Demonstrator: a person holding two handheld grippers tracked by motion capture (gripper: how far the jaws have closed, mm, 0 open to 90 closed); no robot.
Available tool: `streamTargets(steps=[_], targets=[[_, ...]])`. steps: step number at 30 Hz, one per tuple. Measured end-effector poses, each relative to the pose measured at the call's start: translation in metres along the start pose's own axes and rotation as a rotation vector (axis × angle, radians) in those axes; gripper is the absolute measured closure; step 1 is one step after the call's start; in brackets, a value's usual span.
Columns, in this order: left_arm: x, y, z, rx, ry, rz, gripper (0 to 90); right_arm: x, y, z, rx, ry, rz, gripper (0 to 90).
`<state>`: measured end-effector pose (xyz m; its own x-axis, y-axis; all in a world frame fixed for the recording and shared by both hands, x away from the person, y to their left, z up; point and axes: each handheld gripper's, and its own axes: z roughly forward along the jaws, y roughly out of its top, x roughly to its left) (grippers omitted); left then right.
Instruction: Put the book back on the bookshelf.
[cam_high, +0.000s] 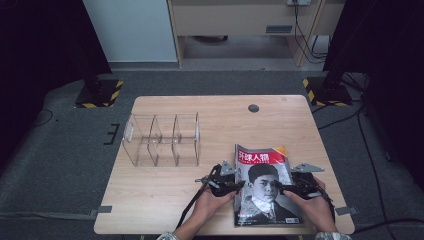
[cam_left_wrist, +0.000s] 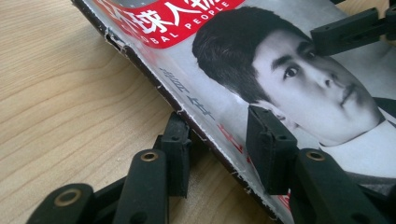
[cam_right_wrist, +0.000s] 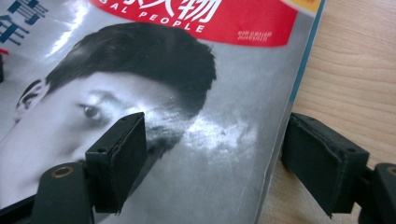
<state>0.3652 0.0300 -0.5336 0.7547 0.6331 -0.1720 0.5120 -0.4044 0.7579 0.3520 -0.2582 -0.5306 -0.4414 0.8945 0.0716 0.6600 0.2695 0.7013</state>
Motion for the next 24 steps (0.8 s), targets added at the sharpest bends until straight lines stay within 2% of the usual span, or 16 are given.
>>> streamTargets(steps=[9,10,13,15,16,18,19,20,21,24], targets=[[0.012,0.006,-0.001,0.007,0.009,-0.01,62.1,0.003,0.005,0.01,-0.034,-0.012,-0.01,23.5],[0.013,0.007,-0.002,0.005,0.023,-0.011,57.9,0.004,0.005,0.01,-0.034,-0.01,-0.009,23.5],[0.014,0.009,-0.002,0.003,0.02,-0.008,50.7,0.003,0.004,0.01,-0.044,-0.013,-0.016,23.6],[0.015,0.015,0.001,-0.003,0.018,-0.018,42.3,0.003,0.004,0.01,-0.047,-0.012,-0.018,23.5],[0.016,0.025,0.005,-0.018,0.005,-0.049,40.5,0.003,0.003,0.01,-0.05,-0.009,-0.015,23.7],[0.017,0.03,0.007,-0.018,-0.001,-0.058,38.4,0.003,0.003,0.01,-0.051,-0.005,-0.018,23.8],[0.018,0.041,0.013,-0.012,-0.006,-0.066,37.2,0.003,0.002,0.01,-0.054,-0.006,-0.016,23.8],[0.018,0.041,0.013,-0.012,-0.006,-0.066,37.0,0.003,0.002,0.01,-0.054,-0.006,-0.016,23.8],[0.019,0.052,0.018,-0.004,-0.003,-0.061,36.7,0.002,0.002,0.01,-0.059,-0.003,-0.018,23.9],[0.02,0.068,0.024,0.011,0.006,-0.039,35.3,0.001,0.001,0.01,-0.065,0.002,-0.028,24.1]])
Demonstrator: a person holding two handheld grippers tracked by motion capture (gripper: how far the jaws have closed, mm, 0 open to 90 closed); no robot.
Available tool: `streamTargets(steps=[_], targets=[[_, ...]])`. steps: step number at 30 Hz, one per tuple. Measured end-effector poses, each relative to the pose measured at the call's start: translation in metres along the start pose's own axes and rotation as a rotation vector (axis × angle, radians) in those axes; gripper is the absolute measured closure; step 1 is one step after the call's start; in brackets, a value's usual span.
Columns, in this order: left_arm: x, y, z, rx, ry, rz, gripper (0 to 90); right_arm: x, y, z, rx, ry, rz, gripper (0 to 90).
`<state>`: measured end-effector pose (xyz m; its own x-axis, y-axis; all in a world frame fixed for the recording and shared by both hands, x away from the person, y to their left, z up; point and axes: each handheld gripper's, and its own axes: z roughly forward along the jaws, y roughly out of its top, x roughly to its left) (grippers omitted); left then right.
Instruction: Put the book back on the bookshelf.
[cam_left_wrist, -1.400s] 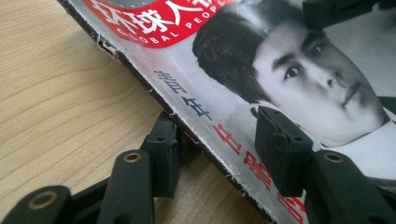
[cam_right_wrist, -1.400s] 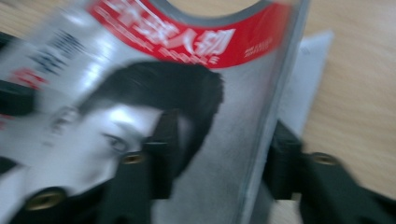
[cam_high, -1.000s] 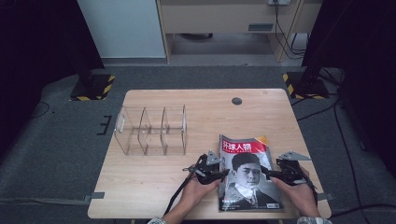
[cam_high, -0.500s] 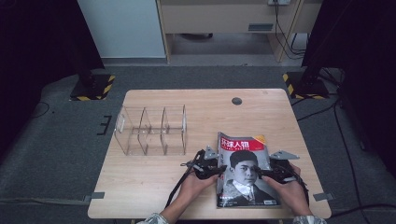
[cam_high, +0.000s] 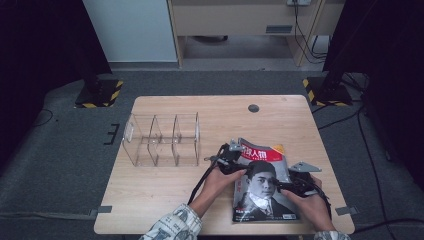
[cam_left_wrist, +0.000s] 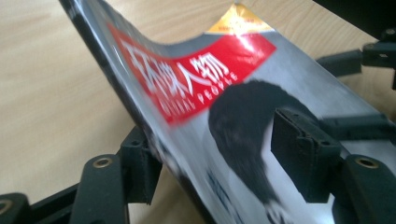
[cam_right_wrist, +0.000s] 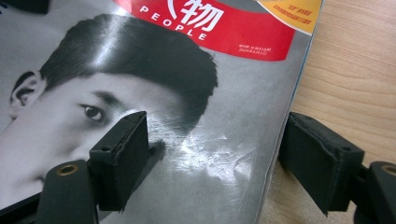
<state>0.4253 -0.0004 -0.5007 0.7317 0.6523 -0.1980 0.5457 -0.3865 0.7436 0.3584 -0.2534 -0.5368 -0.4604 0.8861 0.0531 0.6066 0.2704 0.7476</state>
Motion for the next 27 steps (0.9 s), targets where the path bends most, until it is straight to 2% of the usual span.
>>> streamTargets(steps=[1,4,7,8,13,14,16,19,27], targets=[[0.0,0.0,0.0,0.0,0.0,0.0,34.2,0.0,0.0,0.0,0.0,0.003,0.005,24.3],[0.003,0.017,0.008,0.009,0.017,0.004,32.2,-0.001,-0.001,0.0,-0.005,0.008,0.0,24.6],[0.003,0.022,0.012,0.011,0.017,0.015,32.4,-0.001,-0.001,0.0,-0.006,0.006,-0.001,25.5],[0.004,0.027,0.016,0.019,0.022,0.029,32.8,-0.001,0.0,0.0,-0.007,0.006,0.0,25.7],[0.005,0.032,0.019,0.023,0.033,0.056,41.6,-0.001,0.0,0.0,-0.005,0.005,0.003,27.3],[0.005,0.034,0.02,0.04,0.046,0.078,48.6,-0.001,0.0,0.0,-0.007,0.002,0.012,29.0],[0.006,0.037,0.019,0.036,0.033,0.064,52.6,-0.001,0.001,0.0,-0.012,-0.001,0.014,31.0],[0.009,0.039,0.018,0.014,0.04,0.053,56.1,-0.003,0.001,0.001,-0.019,0.0,0.01,35.2],[0.01,0.041,0.024,0.032,0.028,0.047,51.6,-0.003,0.002,0.001,-0.023,-0.001,0.025,39.7]])
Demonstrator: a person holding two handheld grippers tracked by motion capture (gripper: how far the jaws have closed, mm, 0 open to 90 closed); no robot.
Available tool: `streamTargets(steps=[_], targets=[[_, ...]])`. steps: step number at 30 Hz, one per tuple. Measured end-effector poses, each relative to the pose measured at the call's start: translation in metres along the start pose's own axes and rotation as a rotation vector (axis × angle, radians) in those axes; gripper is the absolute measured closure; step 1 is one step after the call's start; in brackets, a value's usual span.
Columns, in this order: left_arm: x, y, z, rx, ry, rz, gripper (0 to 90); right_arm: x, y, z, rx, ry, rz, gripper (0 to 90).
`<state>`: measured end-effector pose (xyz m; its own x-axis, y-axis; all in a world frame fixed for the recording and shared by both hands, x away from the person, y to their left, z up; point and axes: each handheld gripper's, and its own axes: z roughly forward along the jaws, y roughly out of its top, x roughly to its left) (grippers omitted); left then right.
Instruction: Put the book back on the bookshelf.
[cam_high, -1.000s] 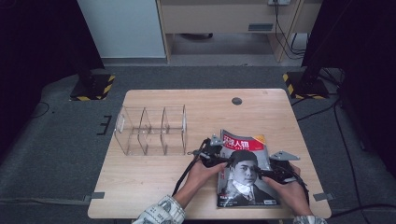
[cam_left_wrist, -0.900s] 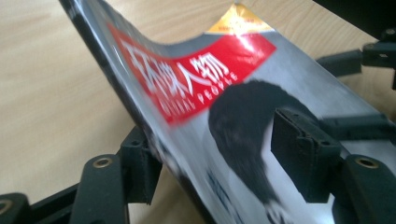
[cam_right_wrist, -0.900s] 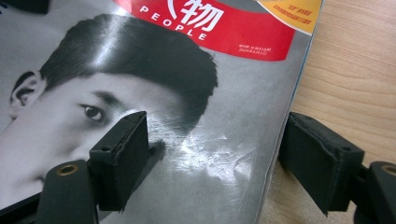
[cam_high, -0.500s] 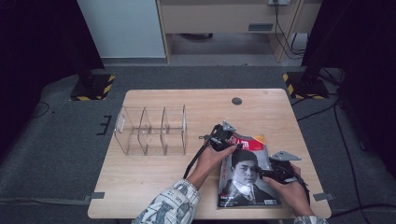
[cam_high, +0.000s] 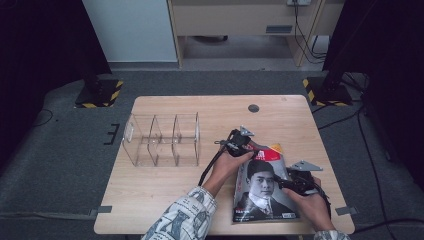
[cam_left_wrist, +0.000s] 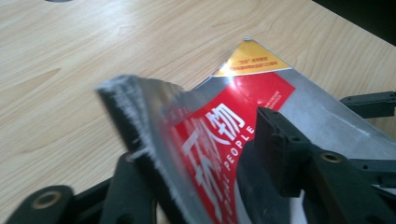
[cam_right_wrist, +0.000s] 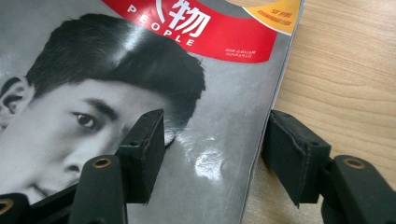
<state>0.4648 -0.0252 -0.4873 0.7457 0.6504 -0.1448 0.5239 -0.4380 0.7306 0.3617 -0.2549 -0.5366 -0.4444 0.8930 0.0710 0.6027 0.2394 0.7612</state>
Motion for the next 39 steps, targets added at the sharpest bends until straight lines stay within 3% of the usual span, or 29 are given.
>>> streamTargets(steps=[4,8,16,18,21,23,28,31,32,39], targets=[[-0.004,0.001,0.006,0.017,-0.013,0.021,46.3,-0.002,0.001,0.001,-0.002,0.015,-0.005,42.4],[-0.004,0.001,0.008,0.025,-0.011,0.036,46.6,-0.003,0.002,0.002,-0.006,0.014,-0.007,44.3],[-0.001,0.002,0.005,0.001,-0.017,0.004,64.6,-0.004,0.002,0.002,-0.009,0.012,0.003,50.7],[-0.003,0.004,0.004,-0.005,-0.049,0.009,70.3,-0.004,0.002,0.001,-0.011,0.017,0.006,55.0],[-0.005,0.005,0.003,0.001,-0.041,0.04,73.3,-0.005,0.002,0.001,-0.018,0.02,0.009,59.3],[-0.005,0.005,0.002,0.013,-0.032,0.024,75.8,-0.005,0.002,0.001,-0.02,0.023,0.009,60.8],[0.0,0.004,0.002,0.045,-0.023,0.031,78.1,-0.004,0.002,0.001,-0.018,0.022,0.008,61.0],[0.002,0.003,0.004,0.062,-0.035,0.016,76.7,-0.004,0.002,0.001,-0.018,0.021,0.01,61.0],[0.005,0.001,0.006,0.09,-0.05,0.005,76.3,-0.004,0.002,0.002,-0.018,0.021,0.005,61.1],[0.001,0.004,0.005,0.095,-0.04,-0.011,83.3,-0.002,0.003,0.002,-0.021,0.013,-0.008,61.1]])
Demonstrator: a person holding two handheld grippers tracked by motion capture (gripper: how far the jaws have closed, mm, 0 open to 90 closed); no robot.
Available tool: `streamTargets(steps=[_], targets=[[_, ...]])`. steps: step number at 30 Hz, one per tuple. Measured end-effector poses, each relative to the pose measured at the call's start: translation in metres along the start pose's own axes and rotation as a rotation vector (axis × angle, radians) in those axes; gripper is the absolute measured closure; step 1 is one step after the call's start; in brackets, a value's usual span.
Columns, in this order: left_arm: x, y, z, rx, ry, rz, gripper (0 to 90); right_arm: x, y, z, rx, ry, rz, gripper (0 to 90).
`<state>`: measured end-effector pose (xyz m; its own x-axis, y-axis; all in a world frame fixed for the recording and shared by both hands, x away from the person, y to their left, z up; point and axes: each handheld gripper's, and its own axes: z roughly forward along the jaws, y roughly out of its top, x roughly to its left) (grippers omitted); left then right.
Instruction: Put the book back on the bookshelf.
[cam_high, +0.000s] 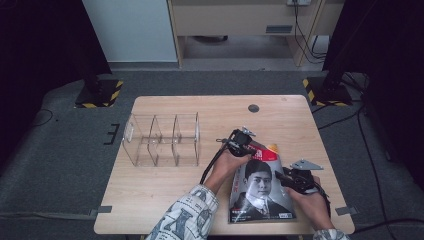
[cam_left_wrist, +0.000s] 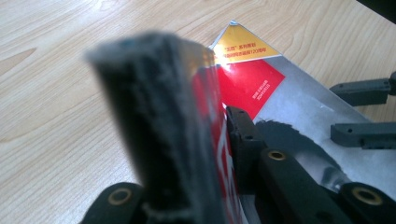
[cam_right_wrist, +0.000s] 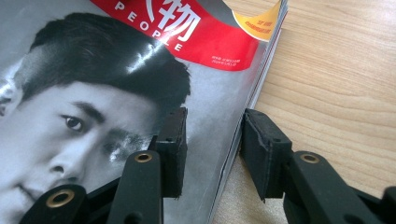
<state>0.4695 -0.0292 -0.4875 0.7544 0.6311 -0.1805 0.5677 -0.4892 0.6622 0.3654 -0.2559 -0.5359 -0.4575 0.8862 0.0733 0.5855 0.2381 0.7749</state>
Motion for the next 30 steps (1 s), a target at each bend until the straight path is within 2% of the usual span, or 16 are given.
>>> streamTargets(steps=[3,9,11,13,14,15,16,18,19,21,22,24,30], targets=[[-0.002,0.001,-0.001,0.0,0.006,0.013,84.4,0.001,0.0,0.0,0.0,-0.006,-0.016,61.2],[-0.004,0.002,-0.004,-0.012,0.007,0.012,85.1,0.001,0.0,0.0,0.0,-0.003,-0.016,61.0],[-0.008,0.002,-0.007,-0.026,0.007,0.021,85.6,0.0,0.0,0.0,-0.004,0.004,-0.006,57.7],[-0.011,0.003,-0.012,-0.047,-0.003,0.024,85.8,-0.003,0.001,-0.004,-0.018,0.003,0.001,49.1],[-0.011,0.003,-0.012,-0.047,-0.003,0.024,85.9,-0.003,0.001,-0.004,-0.018,0.003,0.001,49.1],[-0.013,0.004,-0.015,-0.058,-0.003,0.025,85.9,-0.004,0.002,-0.008,-0.036,-0.007,0.019,43.1],[-0.015,0.005,-0.019,-0.068,-0.006,0.028,86.1,-0.01,0.004,-0.017,-0.079,-0.034,0.065,35.6],[-0.017,0.005,-0.022,-0.077,-0.003,0.03,86.3,-0.015,0.003,-0.021,-0.09,-0.067,0.087,30.2],[-0.017,0.005,-0.022,-0.077,-0.003,0.03,86.3,-0.015,0.003,-0.021,-0.09,-0.067,0.087,30.2],[-0.017,0.006,-0.024,-0.08,-0.001,0.036,86.4,-0.021,0.002,-0.024,-0.091,-0.108,0.118,26.0],[-0.018,0.006,-0.025,-0.09,-0.004,0.032,86.4,-0.025,0.001,-0.025,-0.072,-0.144,0.125,22.0],[-0.018,0.006,-0.028,-0.097,-0.005,0.037,86.4,-0.028,-0.001,-0.024,-0.056,-0.165,0.13,18.6],[-0.017,0.008,-0.034,-0.12,0.001,0.032,86.5,-0.031,-0.003,-0.018,-0.004,-0.177,0.135,11.7]])
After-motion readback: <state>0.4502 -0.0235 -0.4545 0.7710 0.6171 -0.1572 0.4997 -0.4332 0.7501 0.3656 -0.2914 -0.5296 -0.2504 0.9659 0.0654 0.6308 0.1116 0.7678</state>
